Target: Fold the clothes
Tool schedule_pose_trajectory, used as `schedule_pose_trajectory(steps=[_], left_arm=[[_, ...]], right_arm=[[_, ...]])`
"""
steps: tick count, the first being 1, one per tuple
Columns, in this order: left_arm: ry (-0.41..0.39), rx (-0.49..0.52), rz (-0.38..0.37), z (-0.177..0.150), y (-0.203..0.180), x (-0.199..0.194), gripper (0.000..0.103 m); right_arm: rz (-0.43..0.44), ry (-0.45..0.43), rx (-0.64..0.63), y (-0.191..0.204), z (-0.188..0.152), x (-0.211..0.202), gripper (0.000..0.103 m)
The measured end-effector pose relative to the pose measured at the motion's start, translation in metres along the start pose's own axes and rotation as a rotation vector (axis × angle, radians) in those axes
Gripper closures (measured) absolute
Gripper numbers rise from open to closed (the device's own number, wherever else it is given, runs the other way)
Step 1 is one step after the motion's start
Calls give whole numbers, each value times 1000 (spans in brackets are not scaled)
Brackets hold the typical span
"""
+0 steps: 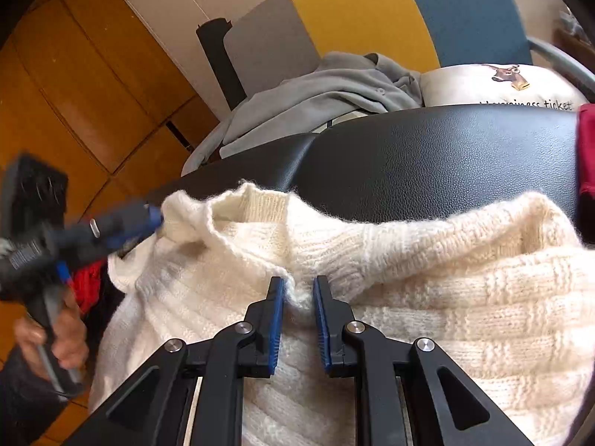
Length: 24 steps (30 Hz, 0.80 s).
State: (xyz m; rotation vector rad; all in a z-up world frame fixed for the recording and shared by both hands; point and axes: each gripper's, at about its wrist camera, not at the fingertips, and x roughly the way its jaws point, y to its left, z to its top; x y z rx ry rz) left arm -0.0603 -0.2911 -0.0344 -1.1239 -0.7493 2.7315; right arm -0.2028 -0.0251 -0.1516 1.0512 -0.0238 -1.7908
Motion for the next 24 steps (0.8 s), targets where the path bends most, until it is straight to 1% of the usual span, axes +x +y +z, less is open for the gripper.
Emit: schedule_pose_trajectory(steps=[4,5,6,8,10,11,12,13,14,15,17,18,19,20,21,22,24], left_arm=[[124,-27,89,-9,10,36,70],[141,-37,96,-19,16,37,70],[151,-43,98,-29,21,38,73],[93,-25,58,-48,28,30,75],[43,19,63,-62,28,26,77],[35,27,67,-64,26,25,77],[38,19,68,-63,26,26,77],[40,1,62,-61,27,28,77],[38,-12,54,-61,30,28,77],[36,-23,46,-61,32,28,77],[29,-31,35,-62,33,27,77],[27,-34,32,-61,33,27,77],[26,-37,30,-61,33,27,77],[25,-35,31,-61,33,27,77],[24,-34,33,-61,32,27,77],[23,-33,34,-61,32,28,77],[21,-38,28,-61,32,28,77]], right_arm=[[-14,-4,-13,2,-1,-1,85],[-9,-5,-9,2,-1,-2,84],[-4,-6,-5,1,-2,-3,83],[16,-5,18,-2,-2,-6,79],[46,-13,82,-9,-1,-15,76],[55,-33,135,-14,-2,-23,70],[64,-54,187,-20,-2,-30,53],[71,-73,234,-27,-3,-37,42],[77,-93,280,-34,-4,-45,25],[106,-113,327,-40,-4,-50,20],[150,-142,411,-52,0,-57,17],[159,-120,428,-53,6,-51,12],[166,-94,443,-53,12,-45,10],[173,-68,457,-54,18,-38,2],[180,-41,472,-54,24,-31,0],[156,16,495,-54,29,-18,0],[103,-11,469,-49,40,-10,0]])
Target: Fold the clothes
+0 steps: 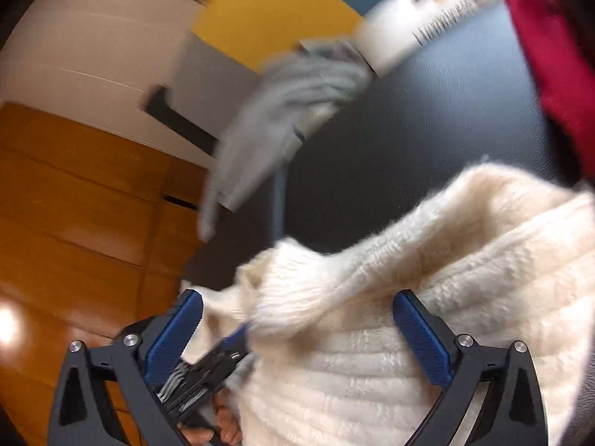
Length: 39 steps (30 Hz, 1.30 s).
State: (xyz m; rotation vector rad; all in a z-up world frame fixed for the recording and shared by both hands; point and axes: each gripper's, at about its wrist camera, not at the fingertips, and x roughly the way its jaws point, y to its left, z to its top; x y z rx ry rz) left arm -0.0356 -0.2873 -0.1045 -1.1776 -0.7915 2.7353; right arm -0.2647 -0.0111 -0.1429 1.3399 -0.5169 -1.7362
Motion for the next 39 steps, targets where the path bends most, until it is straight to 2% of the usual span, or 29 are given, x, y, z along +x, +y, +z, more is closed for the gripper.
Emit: schedule_pose_trajectory(steps=[1,3,5,8,11,14,17,20,21,22,24,27,30,32,33,37,39], left_arm=[[-1,-2,-3,0,0,0,77],[-3,-7,-9,0,1,0,77],[-5,-12,-15,1,1,1,77],[-9,-29,-33,1,4,1,77],[-14,-32,-31,1,3,2,77],[-22,-41,-40,1,4,1,77],[-33,-65,-60,-1,7,-1,77],[-47,-116,-86,-4,13,-11,77],[-53,-137,-96,-5,15,-15,78],[-61,-156,-104,-6,18,-20,78],[-102,-178,-86,-2,26,-36,68],[-158,-208,-72,11,40,-59,67],[-155,-217,-31,34,55,-59,65],[-94,-235,35,45,71,-42,65],[-52,-255,80,45,82,-30,71],[-116,-270,51,40,103,-23,77],[-112,-249,81,41,97,-23,77]], right_arm=[[-10,-64,-2,1,4,-2,0],[14,-148,91,-12,9,-6,0],[13,-175,128,-23,9,-9,0],[-97,-215,42,-13,3,-26,0],[-135,-225,-72,6,-4,-43,0],[-165,-162,-227,36,-8,-29,0],[-333,-99,-396,59,-18,10,0],[-499,25,-489,51,-36,59,0],[-516,-7,-547,50,-46,60,0],[-530,-47,-607,50,-56,59,0],[-528,-52,-600,48,-55,57,0],[-532,-60,-594,46,-49,60,0],[-535,-66,-598,45,-50,56,0],[-534,-69,-598,48,-53,56,0],[-533,-71,-599,48,-55,57,0],[-525,-76,-596,49,-58,57,0],[-523,-79,-595,49,-58,56,0]])
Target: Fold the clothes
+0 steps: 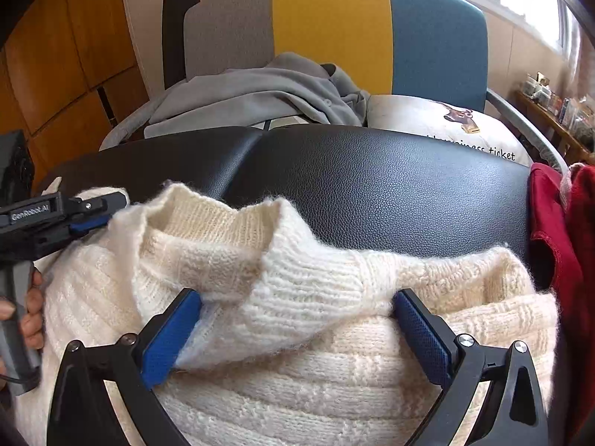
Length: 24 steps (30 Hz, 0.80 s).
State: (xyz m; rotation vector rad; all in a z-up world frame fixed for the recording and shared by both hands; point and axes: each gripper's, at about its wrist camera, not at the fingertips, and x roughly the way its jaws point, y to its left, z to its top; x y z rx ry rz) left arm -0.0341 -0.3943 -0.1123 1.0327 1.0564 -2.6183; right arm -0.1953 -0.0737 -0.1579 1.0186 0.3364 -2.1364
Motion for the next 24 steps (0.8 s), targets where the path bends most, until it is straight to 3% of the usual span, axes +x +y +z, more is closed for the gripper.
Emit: schedule_pose_trajectory(steps=[5,8,11,14,17,19,24], left_arm=[[16,-6,46,-5,-13,-31,66],[-21,39,146,-2,-7,-74,66],[-53,-5,312,24,27,-115,66],[-41,-126,511,61,80,-149,64],[22,-259,719,99,144,-164,64],[66,-318,781,116,178,-163,64],[143,-387,825,141,228,-138,64]], right_arm=[[4,-5,5,0,-1,0,0],[4,-6,6,0,-1,0,0],[5,-6,6,0,-1,-1,0],[3,-7,5,0,-1,-1,0],[1,-8,5,1,-1,-2,0],[3,-8,6,0,-1,-2,0],[9,-10,11,0,-1,-2,0]])
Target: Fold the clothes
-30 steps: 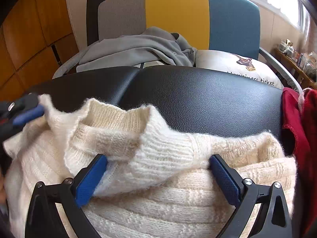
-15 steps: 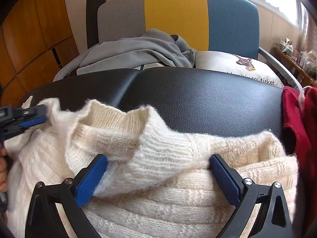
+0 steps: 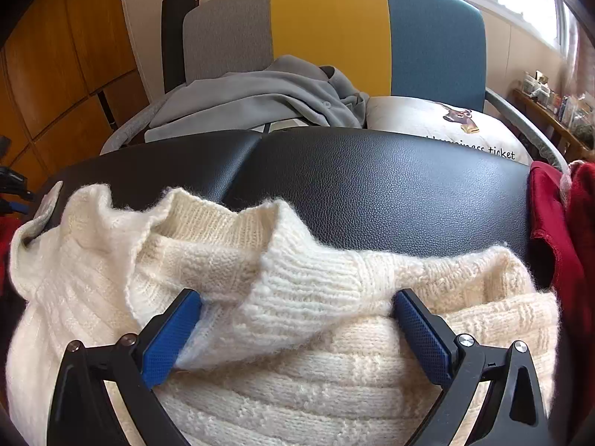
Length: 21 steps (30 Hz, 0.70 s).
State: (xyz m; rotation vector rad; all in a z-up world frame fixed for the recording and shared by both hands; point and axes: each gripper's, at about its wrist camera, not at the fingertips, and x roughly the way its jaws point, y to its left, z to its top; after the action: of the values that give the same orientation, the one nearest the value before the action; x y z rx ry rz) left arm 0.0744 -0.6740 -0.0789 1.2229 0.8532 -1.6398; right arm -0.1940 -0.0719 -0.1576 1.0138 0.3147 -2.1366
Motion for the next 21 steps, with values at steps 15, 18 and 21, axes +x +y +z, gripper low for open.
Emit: schedule_pose_trajectory(steps=[15,18,21], left_arm=[[-53,108,98,13,-22,30,45],[-28,68,59,11,-13,24,82],[-38,3,-33,6,0,15,91]], right_arm=[[2,-7,2,0,-1,0,0],[3,-8,1,0,-1,0,0],[3,-7,0,-1,0,0,0]])
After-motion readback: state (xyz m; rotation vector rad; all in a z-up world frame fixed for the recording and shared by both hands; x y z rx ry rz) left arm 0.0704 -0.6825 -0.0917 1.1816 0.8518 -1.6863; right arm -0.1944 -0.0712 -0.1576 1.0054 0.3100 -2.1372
